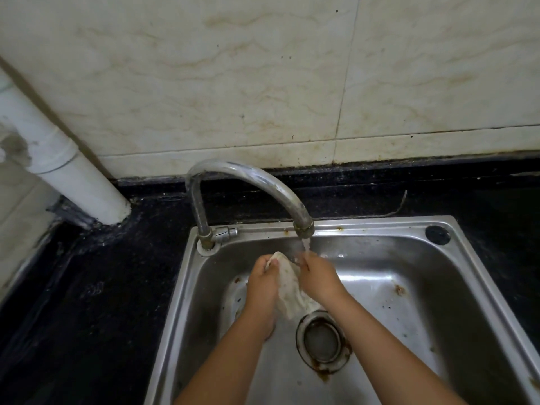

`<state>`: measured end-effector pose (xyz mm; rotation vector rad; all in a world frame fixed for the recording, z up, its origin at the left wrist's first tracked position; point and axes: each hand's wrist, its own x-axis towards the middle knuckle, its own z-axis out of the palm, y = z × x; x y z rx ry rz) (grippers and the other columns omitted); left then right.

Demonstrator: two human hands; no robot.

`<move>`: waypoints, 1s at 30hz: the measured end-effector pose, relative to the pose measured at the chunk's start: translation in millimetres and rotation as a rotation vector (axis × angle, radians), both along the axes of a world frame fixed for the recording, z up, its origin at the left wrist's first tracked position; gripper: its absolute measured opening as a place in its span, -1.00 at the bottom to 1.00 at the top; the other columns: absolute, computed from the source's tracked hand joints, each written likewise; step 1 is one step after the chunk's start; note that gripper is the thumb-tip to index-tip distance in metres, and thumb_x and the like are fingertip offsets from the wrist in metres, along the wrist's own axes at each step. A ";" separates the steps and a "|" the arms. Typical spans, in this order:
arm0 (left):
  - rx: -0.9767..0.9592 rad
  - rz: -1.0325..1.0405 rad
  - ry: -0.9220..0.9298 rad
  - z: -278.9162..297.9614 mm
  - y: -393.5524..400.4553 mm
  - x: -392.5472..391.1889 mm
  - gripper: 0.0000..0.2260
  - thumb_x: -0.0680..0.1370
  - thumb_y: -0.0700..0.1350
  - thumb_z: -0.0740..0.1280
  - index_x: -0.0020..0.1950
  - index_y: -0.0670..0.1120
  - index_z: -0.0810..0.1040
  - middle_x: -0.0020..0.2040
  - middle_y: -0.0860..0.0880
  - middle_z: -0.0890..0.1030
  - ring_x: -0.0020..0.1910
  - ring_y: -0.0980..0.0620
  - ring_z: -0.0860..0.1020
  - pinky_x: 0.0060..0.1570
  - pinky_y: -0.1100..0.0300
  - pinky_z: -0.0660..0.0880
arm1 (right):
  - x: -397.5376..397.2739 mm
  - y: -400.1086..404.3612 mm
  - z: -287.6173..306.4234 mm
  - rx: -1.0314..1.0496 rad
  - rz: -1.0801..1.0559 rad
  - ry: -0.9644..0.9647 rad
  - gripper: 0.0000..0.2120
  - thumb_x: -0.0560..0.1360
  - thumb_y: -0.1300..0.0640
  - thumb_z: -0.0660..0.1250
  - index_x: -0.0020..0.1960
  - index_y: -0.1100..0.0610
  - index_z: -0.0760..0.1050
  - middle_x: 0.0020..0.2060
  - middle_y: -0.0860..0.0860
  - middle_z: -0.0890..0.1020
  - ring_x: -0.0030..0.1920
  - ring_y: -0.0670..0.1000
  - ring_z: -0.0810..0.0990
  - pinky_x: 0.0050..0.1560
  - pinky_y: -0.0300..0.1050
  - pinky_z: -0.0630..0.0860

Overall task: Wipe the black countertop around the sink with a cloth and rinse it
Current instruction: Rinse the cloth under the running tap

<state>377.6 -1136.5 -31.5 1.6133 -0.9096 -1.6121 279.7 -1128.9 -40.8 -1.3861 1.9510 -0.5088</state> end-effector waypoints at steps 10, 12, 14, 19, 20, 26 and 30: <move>0.016 -0.074 0.211 2.6 1.6 -8.0 -0.88 0.49 -0.33 0.28 -0.20 -0.15 0.42 -0.22 -0.16 0.53 -0.21 -0.08 0.51 -0.14 0.10 0.48 | -20.4 22.0 -1.9 0.191 -0.348 -0.741 -0.75 0.57 0.13 0.19 0.18 0.22 0.48 -0.03 0.08 0.62 -0.03 0.05 0.60 0.01 -0.08 0.53; 0.041 -0.076 0.236 -0.9 3.1 -10.6 -0.86 0.48 -0.34 0.30 -0.22 -0.16 0.42 -0.22 -0.17 0.53 -0.20 -0.10 0.52 -0.13 0.09 0.48 | -27.0 28.3 -3.5 0.096 -0.351 -0.851 -0.81 0.55 0.24 0.22 0.15 0.10 0.47 -0.08 0.04 0.61 -0.09 0.02 0.61 -0.04 -0.10 0.56; 0.046 -0.067 0.234 -4.7 4.1 -12.6 -0.84 0.48 -0.35 0.30 -0.24 -0.16 0.40 -0.22 -0.18 0.52 -0.21 -0.10 0.51 -0.15 0.09 0.47 | -30.3 33.6 -4.7 0.034 -0.335 -0.878 -0.76 0.54 0.28 0.23 0.13 0.03 0.48 -0.09 0.01 0.62 -0.10 0.00 0.61 -0.07 -0.15 0.58; -0.006 -0.042 0.136 -11.3 7.5 -20.7 -0.83 0.50 -0.36 0.26 -0.18 -0.12 0.37 -0.16 -0.17 0.52 -0.18 -0.08 0.53 -0.15 0.06 0.51 | -30.4 37.9 -8.0 -0.110 -0.495 -0.706 -0.89 0.50 0.29 0.28 -0.05 0.24 0.59 -0.30 0.00 0.61 -0.27 -0.05 0.57 -0.28 -0.29 0.53; -0.023 -0.034 0.117 -11.6 8.0 -22.7 -0.83 0.51 -0.34 0.27 -0.16 -0.09 0.37 -0.14 -0.16 0.52 -0.17 -0.07 0.53 -0.13 0.06 0.51 | -29.3 38.0 -8.2 -0.140 -0.511 -0.702 -0.90 0.51 0.28 0.28 -0.12 0.20 0.58 -0.31 0.00 0.60 -0.28 -0.05 0.56 -0.29 -0.29 0.52; -0.105 -0.037 -0.045 -9.5 7.6 -38.8 -0.89 0.57 -0.10 0.22 -0.10 -0.08 0.49 -0.11 -0.11 0.59 -0.12 -0.04 0.57 -0.16 0.16 0.52 | -19.1 31.2 -5.4 -0.196 -0.725 -0.788 -0.76 0.57 0.13 0.20 -0.26 0.10 0.46 -0.37 0.05 0.53 -0.34 -0.02 0.48 -0.30 -0.19 0.44; -0.036 -0.010 0.065 -6.8 4.0 -37.4 -0.78 0.61 -0.07 0.15 -0.10 -0.14 0.52 -0.12 -0.16 0.61 -0.12 -0.08 0.58 -0.10 0.12 0.53 | -22.2 30.2 -0.5 -0.221 -0.534 -0.654 -0.85 0.56 0.15 0.21 -0.18 0.02 0.44 -0.30 -0.02 0.52 -0.31 -0.08 0.47 -0.32 -0.28 0.42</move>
